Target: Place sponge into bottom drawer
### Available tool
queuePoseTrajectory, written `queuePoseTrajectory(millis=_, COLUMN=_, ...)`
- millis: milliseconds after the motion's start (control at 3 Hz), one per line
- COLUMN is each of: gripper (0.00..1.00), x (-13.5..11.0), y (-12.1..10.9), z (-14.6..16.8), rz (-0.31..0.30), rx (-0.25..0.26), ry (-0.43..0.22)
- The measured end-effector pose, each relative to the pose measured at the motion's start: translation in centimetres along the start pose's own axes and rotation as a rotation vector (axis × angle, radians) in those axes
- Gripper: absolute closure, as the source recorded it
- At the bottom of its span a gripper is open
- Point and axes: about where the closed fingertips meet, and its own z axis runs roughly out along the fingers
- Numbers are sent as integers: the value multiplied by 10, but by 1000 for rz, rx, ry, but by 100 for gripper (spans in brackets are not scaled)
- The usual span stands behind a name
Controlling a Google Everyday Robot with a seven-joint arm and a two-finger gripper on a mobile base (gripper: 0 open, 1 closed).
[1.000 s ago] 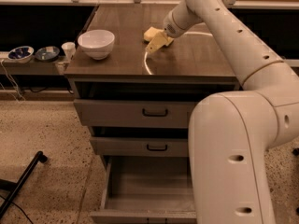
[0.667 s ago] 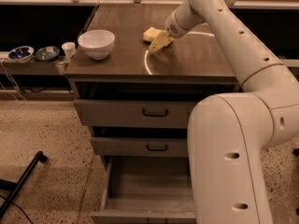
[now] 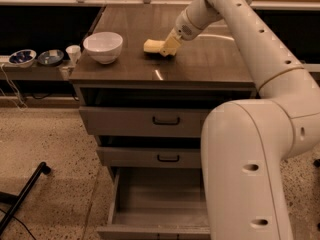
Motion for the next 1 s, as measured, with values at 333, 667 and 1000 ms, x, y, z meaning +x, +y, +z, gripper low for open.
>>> queuePoseTrajectory(millis=333, gripper=99, x=-2, y=26, z=-35, rz=-96, rx=-60, ry=-58)
queuePoseTrajectory(millis=667, gripper=100, x=-4, y=55, z=-111, rz=-206, rx=-18, ry=-186)
queuePoseTrajectory(millis=1000, gripper=100, x=7, y=84, z=-187, rz=-290, rx=102, ry=-220)
